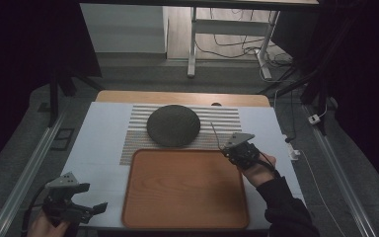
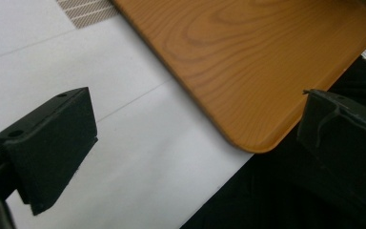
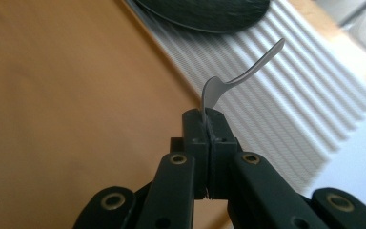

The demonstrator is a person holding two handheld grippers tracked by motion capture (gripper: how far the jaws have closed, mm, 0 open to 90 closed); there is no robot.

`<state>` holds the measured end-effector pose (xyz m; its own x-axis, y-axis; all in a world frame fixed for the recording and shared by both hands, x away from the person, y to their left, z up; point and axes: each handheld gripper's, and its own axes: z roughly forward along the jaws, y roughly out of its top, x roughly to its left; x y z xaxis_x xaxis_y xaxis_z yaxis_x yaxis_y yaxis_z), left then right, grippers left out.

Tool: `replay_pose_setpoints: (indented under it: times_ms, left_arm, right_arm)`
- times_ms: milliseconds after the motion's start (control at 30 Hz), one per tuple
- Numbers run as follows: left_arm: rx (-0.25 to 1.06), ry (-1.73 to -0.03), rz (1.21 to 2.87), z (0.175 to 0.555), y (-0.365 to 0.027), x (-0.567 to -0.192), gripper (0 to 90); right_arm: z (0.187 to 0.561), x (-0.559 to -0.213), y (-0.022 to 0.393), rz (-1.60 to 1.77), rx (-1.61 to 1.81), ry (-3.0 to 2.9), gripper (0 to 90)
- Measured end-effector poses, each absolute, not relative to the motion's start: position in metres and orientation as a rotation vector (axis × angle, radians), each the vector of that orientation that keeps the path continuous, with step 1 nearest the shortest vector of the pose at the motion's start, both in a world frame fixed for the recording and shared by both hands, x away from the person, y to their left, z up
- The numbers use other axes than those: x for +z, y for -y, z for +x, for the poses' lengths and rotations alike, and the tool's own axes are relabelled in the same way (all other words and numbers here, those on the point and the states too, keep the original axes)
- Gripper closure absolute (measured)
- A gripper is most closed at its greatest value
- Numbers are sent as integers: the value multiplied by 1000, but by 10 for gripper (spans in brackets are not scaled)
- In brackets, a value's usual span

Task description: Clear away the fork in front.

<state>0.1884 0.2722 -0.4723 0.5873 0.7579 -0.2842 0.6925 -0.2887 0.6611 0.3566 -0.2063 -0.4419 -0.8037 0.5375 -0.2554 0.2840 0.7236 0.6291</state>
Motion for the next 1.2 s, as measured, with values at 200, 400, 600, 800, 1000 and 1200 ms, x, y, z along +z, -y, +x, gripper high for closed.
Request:
replay_pose_setpoints:
  times_ms: [200, 400, 600, 800, 1000, 1200]
  left_arm:
    - [107, -1101, 2044, 193, -264, -468, 0]
    - [103, -1017, 2061, 203, -254, -466, 0]
    - [112, -936, 2120, 215, -237, -462, 0]
    - [121, -838, 2162, 232, -221, -456, 0]
    - [133, -756, 2206, 249, -203, -455, 0]
    - [119, -713, 2247, 263, -184, -451, 0]
  right_arm:
    - [341, -436, 225, 721, 1067, -2553, 893]
    - [326, -433, 232, 712, 1204, -2591, 893]
    - [312, -432, 230, 668, 1298, -2634, 893]
    - [297, -431, 226, 623, 1394, -2681, 893]
    - [284, -430, 222, 549, 1439, -2731, 893]
    - [275, -430, 216, 498, 1494, -2764, 893]
